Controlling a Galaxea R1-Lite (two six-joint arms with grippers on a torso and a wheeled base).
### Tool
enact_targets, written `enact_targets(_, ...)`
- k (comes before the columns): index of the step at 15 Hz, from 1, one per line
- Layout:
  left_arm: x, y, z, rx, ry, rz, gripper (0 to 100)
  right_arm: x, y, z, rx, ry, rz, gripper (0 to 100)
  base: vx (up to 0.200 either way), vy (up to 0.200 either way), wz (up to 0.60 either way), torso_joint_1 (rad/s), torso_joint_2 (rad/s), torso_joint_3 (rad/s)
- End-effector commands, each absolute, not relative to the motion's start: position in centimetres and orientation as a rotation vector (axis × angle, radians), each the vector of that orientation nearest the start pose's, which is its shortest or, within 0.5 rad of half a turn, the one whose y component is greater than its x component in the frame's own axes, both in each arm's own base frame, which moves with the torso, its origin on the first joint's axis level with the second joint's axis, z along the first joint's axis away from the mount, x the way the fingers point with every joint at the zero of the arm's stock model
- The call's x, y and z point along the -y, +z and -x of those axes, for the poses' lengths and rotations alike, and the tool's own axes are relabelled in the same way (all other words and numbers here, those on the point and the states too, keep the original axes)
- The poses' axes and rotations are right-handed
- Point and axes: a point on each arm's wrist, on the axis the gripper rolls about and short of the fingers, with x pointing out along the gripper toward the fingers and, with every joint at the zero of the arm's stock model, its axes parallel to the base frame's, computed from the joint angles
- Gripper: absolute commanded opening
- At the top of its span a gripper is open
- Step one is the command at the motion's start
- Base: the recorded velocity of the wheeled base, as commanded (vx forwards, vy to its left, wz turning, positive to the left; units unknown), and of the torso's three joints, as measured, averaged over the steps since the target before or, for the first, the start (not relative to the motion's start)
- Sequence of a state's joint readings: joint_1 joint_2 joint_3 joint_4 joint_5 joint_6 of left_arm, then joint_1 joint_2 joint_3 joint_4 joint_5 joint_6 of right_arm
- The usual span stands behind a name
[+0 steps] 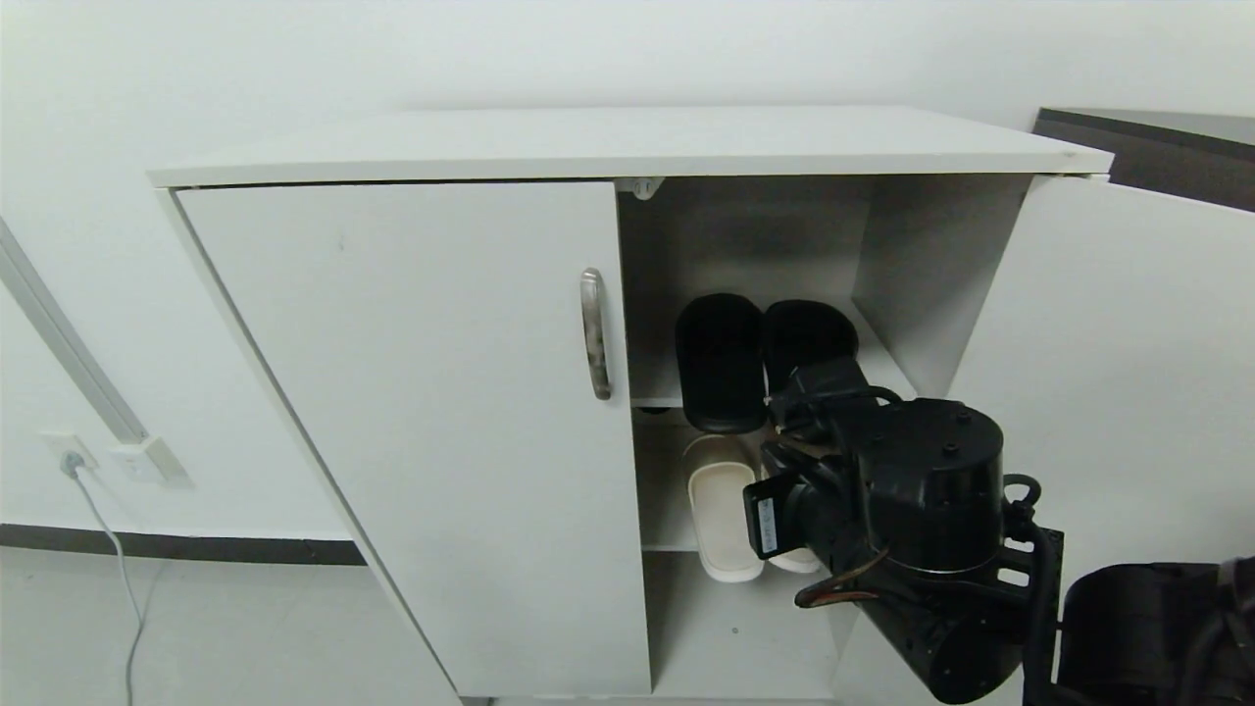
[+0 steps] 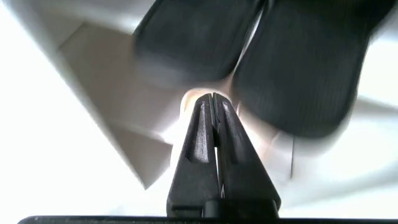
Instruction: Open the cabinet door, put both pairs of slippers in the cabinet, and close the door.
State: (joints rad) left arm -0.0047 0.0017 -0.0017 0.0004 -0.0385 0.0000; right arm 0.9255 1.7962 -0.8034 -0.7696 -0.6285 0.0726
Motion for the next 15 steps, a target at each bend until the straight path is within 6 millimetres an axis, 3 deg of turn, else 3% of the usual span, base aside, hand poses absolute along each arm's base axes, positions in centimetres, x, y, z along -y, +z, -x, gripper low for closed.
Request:
enact_targets(1,0.08,7.58,2.28,-0.002,-0.043,0.000,0,-25.07,15.93,-20.55,-0.185,0.288,0.099,0,-0.200,0.000,0.00,0.002,0.00,0.002)
enact_targets(15,0.08,7.58,2.28,-0.001,-0.044,-0.002,0,-24.72,15.63,-20.92,-0.188,0.291,0.097,0,-0.200,0.000,0.00,0.002,0.00,0.003)
